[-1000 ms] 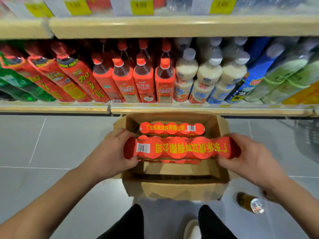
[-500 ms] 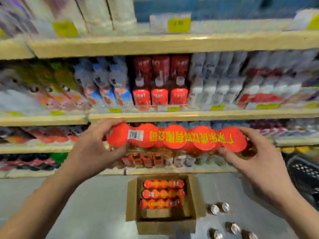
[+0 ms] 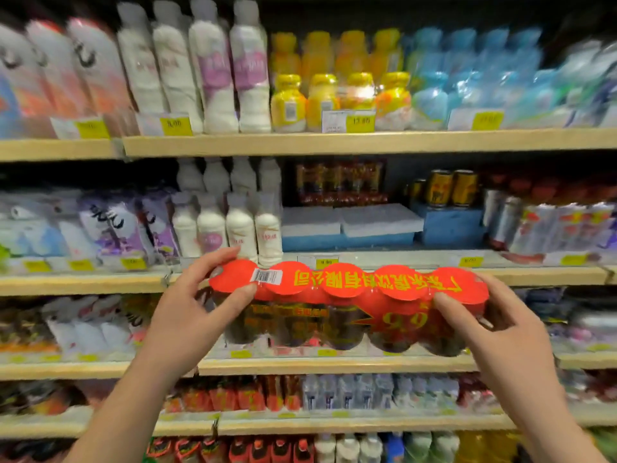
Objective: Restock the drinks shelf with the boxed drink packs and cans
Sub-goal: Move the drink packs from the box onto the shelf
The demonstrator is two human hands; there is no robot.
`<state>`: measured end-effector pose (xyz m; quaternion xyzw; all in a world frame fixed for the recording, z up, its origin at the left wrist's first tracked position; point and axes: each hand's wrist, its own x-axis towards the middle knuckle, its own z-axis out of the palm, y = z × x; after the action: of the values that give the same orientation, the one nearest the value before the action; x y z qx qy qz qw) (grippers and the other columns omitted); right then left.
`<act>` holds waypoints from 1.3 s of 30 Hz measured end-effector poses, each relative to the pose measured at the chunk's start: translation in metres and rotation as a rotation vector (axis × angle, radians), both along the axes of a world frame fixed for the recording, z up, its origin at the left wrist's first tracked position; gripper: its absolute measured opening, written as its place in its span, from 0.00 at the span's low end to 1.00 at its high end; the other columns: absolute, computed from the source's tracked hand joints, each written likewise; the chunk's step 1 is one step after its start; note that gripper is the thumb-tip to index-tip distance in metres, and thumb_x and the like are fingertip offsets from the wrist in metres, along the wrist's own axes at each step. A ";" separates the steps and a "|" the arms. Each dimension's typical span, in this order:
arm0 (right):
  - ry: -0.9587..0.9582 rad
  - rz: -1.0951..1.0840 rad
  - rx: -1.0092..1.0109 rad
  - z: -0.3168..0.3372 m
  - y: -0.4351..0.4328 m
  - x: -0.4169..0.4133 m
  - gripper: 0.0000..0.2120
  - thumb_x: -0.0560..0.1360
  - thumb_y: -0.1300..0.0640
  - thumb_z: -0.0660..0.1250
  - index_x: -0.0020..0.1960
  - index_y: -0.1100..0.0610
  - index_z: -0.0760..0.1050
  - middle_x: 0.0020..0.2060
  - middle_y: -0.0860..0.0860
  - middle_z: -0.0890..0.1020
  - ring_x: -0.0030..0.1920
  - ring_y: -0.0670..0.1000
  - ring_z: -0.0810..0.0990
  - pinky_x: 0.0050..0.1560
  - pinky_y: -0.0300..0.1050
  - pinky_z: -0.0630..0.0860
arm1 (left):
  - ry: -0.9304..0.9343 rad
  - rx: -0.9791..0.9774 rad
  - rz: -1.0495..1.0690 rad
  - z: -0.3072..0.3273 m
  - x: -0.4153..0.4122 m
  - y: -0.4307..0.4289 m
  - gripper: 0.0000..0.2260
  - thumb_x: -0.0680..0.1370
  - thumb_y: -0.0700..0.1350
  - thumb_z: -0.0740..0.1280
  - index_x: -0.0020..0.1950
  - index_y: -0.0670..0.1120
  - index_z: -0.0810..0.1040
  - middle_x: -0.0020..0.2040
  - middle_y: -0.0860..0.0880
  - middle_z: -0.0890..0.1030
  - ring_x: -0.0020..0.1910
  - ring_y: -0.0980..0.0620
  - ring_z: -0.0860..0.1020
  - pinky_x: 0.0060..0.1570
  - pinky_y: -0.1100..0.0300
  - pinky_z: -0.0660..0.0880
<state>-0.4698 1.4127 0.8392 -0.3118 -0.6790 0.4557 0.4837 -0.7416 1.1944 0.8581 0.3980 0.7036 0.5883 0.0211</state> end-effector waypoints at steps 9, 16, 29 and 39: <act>0.014 -0.079 0.006 0.018 0.018 0.014 0.29 0.63 0.35 0.75 0.62 0.44 0.82 0.54 0.42 0.86 0.56 0.48 0.83 0.61 0.57 0.80 | -0.092 0.140 0.049 0.013 0.035 0.025 0.27 0.64 0.66 0.72 0.62 0.66 0.77 0.57 0.71 0.78 0.58 0.64 0.80 0.60 0.52 0.79; 0.043 -0.060 0.000 0.026 0.044 0.005 0.16 0.68 0.43 0.78 0.56 0.39 0.82 0.46 0.35 0.86 0.50 0.39 0.84 0.55 0.48 0.80 | -0.097 0.045 0.037 0.006 0.037 0.044 0.37 0.59 0.66 0.76 0.68 0.71 0.71 0.64 0.68 0.76 0.64 0.60 0.77 0.65 0.51 0.76; 0.047 -0.103 0.053 0.041 0.085 -0.063 0.17 0.71 0.41 0.75 0.59 0.43 0.83 0.51 0.42 0.86 0.55 0.46 0.84 0.52 0.48 0.80 | -0.115 0.110 -0.038 0.031 -0.049 0.109 0.33 0.67 0.52 0.78 0.67 0.69 0.69 0.65 0.64 0.76 0.61 0.63 0.78 0.62 0.52 0.78; 0.052 -0.096 0.059 0.050 0.138 -0.099 0.21 0.72 0.44 0.77 0.63 0.47 0.81 0.51 0.45 0.87 0.53 0.47 0.85 0.48 0.44 0.78 | -0.037 0.076 0.047 0.032 -0.084 0.162 0.31 0.71 0.50 0.78 0.70 0.61 0.69 0.63 0.63 0.77 0.61 0.61 0.78 0.63 0.51 0.77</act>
<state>-0.5683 1.5505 0.8890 -0.3175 -0.6638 0.4197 0.5315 -0.8252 1.3561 0.8898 0.3713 0.6893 0.6221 0.0052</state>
